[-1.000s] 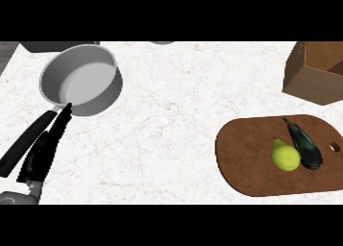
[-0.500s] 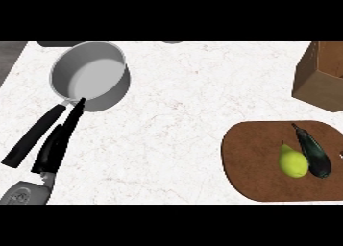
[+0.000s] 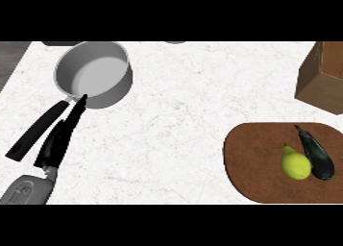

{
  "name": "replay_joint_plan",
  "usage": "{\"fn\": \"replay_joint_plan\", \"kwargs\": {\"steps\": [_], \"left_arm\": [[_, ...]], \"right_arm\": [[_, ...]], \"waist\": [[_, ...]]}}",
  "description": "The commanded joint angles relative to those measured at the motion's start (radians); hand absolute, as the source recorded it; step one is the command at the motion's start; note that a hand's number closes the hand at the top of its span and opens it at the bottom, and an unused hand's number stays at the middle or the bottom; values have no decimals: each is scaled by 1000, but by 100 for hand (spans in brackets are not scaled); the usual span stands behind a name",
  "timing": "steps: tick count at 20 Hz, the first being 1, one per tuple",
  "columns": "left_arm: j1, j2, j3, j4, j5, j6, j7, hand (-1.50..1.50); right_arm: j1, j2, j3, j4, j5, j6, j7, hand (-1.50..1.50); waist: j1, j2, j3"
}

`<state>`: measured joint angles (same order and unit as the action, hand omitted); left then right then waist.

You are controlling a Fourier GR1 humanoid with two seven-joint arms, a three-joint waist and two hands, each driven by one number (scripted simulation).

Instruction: Pick the eggplant from the cutting board and place it in the cardboard box

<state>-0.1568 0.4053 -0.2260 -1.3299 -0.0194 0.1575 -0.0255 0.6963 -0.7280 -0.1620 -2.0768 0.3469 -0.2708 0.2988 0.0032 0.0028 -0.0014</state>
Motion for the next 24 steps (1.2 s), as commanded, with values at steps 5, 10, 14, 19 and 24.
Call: {"fn": "replay_joint_plan", "kwargs": {"steps": [5, 10, 14, 19, 24], "left_arm": [[-2, -30, 41, 37, -31, -34, -25, 0], [27, -62, 38, -26, -74, -27, 20, 0], [-12, -60, 87, 19, -76, -68, 6, 0], [0, -52, 149, 92, -79, -118, -91, 0], [25, -62, 158, 52, -97, -129, -49, 0]], "right_arm": [[-226, 76, 79, 151, 81, 130, 103, -150], [-340, 143, 105, 230, 148, 171, 117, -150], [-316, 182, 69, 226, 238, 134, 50, -150], [-381, 242, 72, 279, 322, 127, 28, -150], [-395, 216, 36, 332, 275, 247, -8, -150]], "waist": [[-1, -2, 2], [0, -3, 2], [-7, -3, 1], [-7, -3, 1], [-7, -3, 1]]}}
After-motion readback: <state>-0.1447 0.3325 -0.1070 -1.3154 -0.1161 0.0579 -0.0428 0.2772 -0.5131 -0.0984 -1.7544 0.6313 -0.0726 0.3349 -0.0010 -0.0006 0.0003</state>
